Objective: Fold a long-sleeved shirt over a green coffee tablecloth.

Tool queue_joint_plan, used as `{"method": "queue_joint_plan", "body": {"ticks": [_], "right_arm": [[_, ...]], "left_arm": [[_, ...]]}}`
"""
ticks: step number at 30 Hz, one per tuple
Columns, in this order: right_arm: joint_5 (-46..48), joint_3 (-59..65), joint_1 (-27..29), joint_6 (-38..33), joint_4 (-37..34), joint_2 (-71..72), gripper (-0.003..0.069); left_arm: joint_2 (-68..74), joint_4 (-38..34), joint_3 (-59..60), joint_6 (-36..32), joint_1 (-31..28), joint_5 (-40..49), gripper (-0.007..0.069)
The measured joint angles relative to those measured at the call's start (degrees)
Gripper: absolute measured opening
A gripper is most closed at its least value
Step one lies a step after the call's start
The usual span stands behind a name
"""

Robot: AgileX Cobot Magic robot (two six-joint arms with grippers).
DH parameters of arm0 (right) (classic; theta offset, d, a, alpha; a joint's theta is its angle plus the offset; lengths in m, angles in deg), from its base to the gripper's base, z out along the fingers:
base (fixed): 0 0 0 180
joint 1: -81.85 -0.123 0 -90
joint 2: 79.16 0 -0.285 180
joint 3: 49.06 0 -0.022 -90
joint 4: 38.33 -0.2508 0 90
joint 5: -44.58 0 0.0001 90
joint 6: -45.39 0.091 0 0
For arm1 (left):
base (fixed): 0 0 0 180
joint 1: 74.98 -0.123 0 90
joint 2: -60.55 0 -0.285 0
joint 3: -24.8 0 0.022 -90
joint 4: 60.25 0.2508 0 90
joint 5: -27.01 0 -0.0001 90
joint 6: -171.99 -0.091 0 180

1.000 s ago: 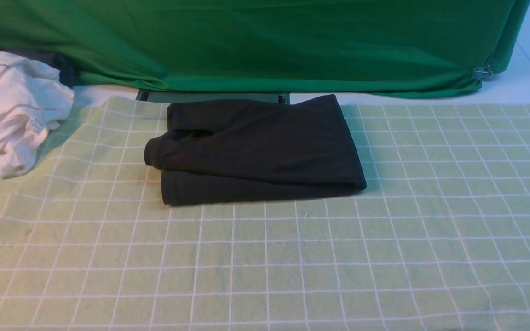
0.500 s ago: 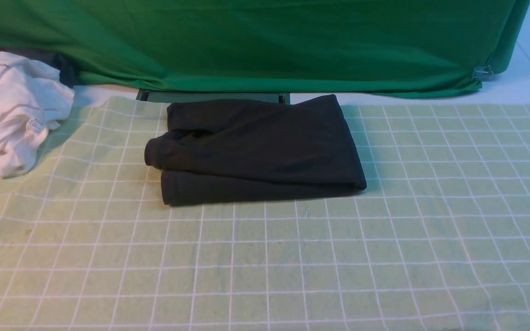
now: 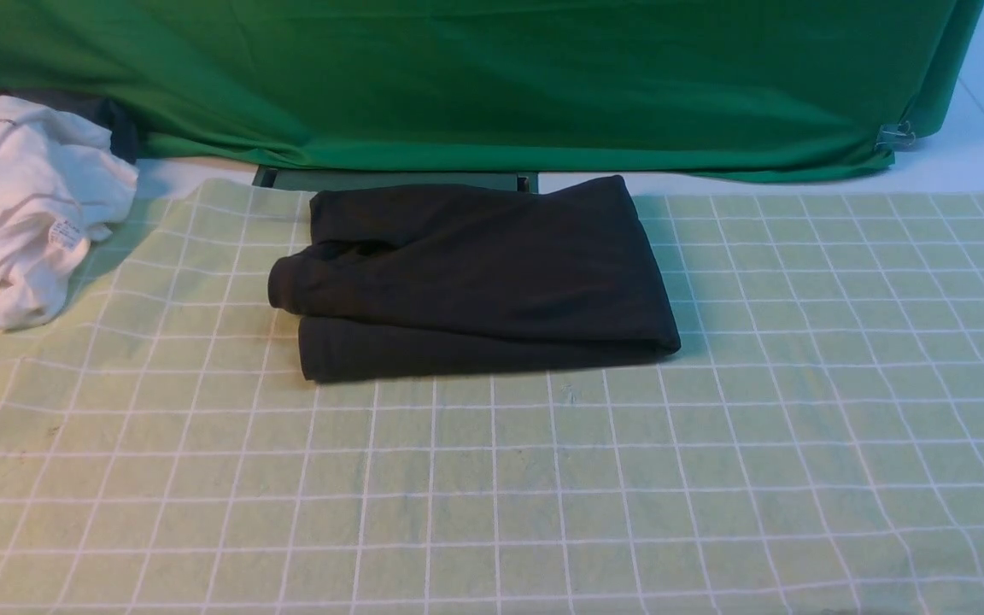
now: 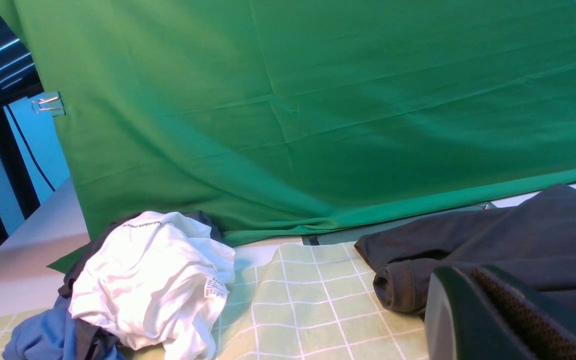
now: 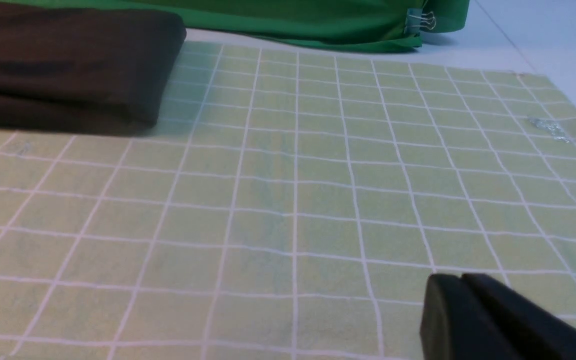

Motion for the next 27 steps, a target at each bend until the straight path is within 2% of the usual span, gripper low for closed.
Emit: {"method": "queue_joint_plan", "body": {"ticks": [10,15,19,22,27], "right_arm": [[0.00,0.00,0.00,0.34,0.00,0.00,0.0083],[0.01,0.00,0.00,0.45,0.00,0.06,0.0092],[0.07,0.00,0.00,0.45,0.00,0.06,0.0104],[0.08,0.00,0.00,0.45,0.00,0.06,0.0113],[0.03,0.00,0.00,0.45,0.00,0.08,0.0130]], "left_arm": [[0.00,-0.07,0.09,0.00,-0.08,0.00,-0.0029],[0.00,1.99,2.92,2.29,-3.75,0.73,-0.0029],[0.00,0.56,9.67,4.48,-7.96,-4.58,-0.0029],[0.05,-0.27,14.80,4.66,-8.76,-10.98,-0.0029],[0.05,-3.91,16.39,4.68,-8.27,-6.17,-0.0029]]}}
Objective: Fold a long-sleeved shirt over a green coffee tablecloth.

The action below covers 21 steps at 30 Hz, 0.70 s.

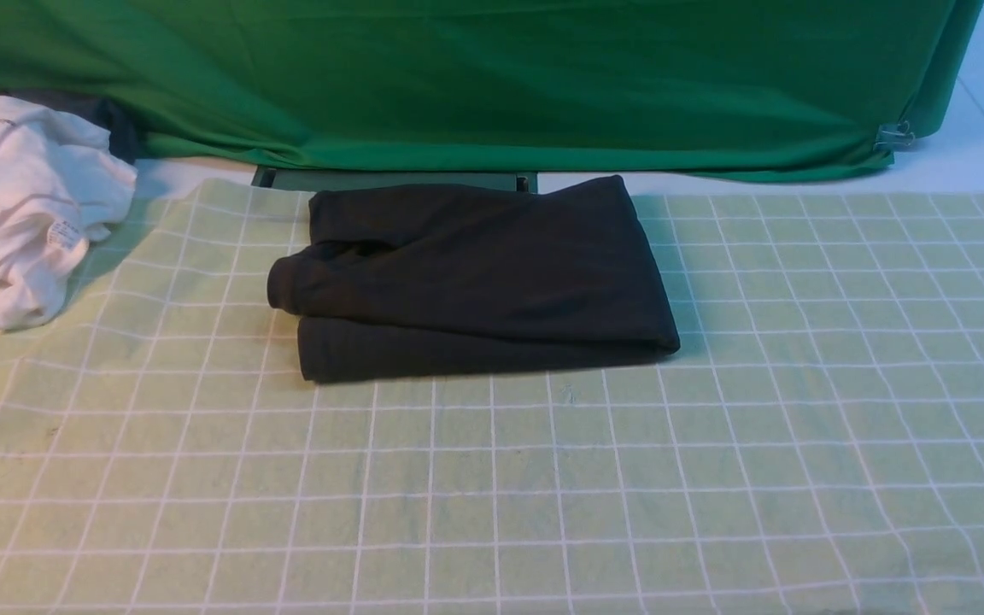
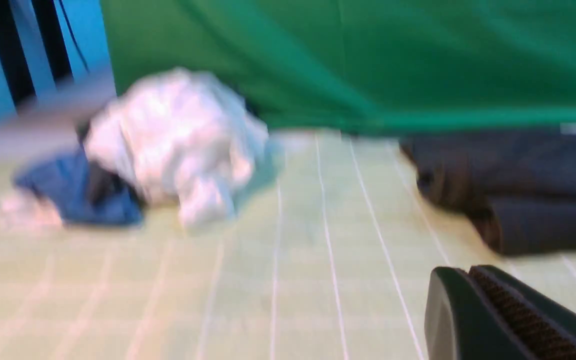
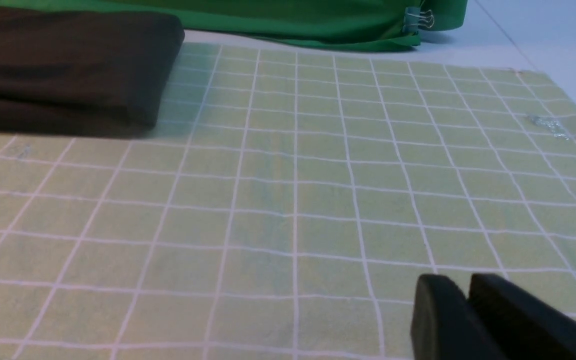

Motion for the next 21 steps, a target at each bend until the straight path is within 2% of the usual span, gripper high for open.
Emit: {"method": "queue_joint_plan", "body": {"ticks": [3,21], "right_arm": [[0.00,0.00,0.00,0.00,0.00,0.00,0.0136],[0.00,0.00,0.00,0.00,-0.05,0.00,0.0175]], "left_arm": [[0.00,-0.89,0.17,-1.14,0.59,3.29,-0.0029],[0.00,-3.84,0.17,-4.10,0.71,4.06,-0.0029]]}}
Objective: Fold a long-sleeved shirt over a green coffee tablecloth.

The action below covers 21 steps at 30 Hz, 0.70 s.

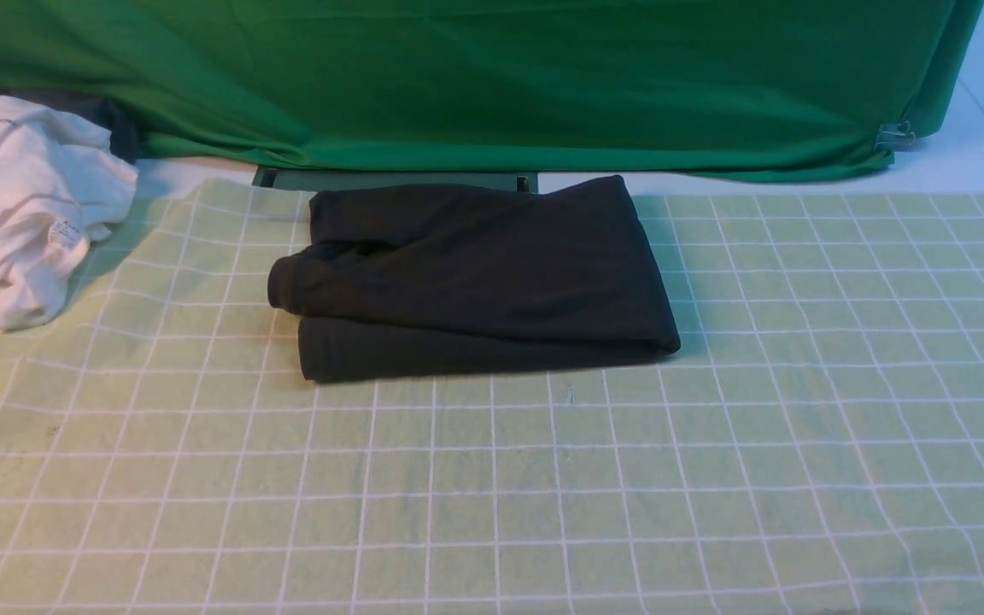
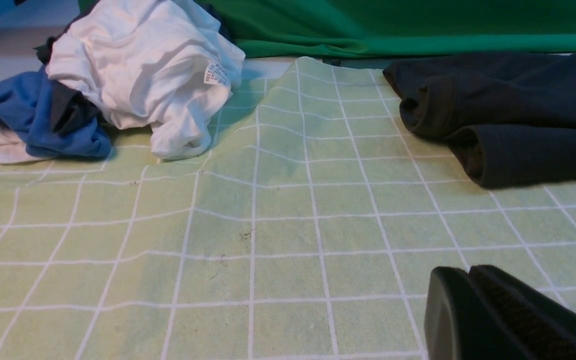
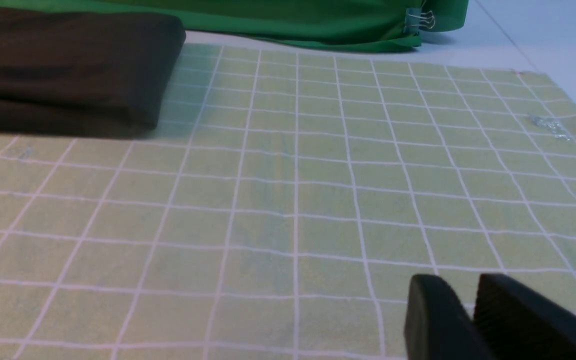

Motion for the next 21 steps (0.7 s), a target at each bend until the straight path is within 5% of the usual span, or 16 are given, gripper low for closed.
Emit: {"method": "queue_joint_plan", "body": {"ticks": [21], "right_arm": [[0.00,0.00,0.00,0.00,0.00,0.00,0.0218]], "left_arm": [[0.00,-0.18,0.00,-0.22,0.00,0.00,-0.0029]]}}
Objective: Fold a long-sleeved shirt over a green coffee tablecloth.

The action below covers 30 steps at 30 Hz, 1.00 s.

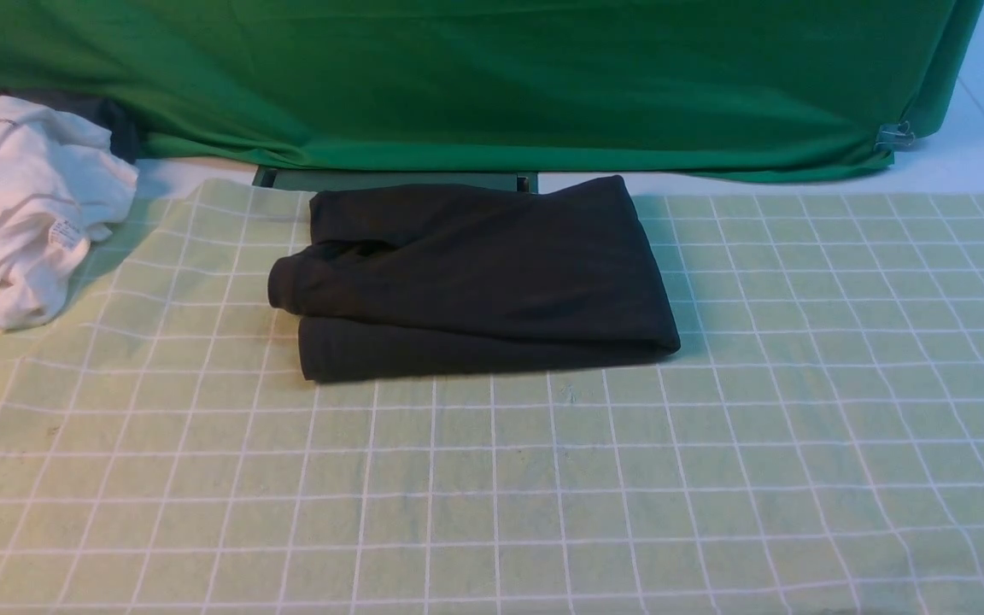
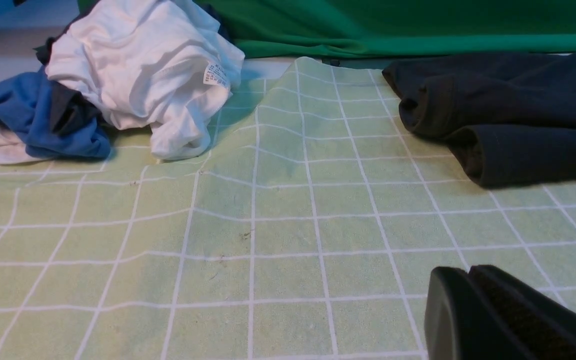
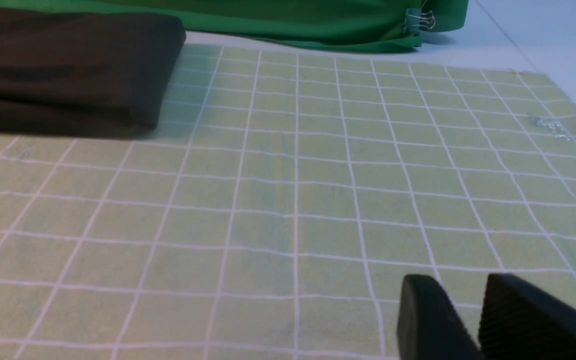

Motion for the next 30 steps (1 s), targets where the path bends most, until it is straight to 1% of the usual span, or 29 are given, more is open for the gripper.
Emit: {"method": "queue_joint_plan", "body": {"ticks": [11,30], "right_arm": [[0.00,0.00,0.00,0.00,0.00,0.00,0.0236],[0.00,0.00,0.00,0.00,0.00,0.00,0.0238]], "left_arm": [[0.00,-0.05,0.00,-0.09,0.00,0.00,-0.0029],[0.00,-0.05,0.00,-0.16,0.00,0.00,-0.0029]]}}
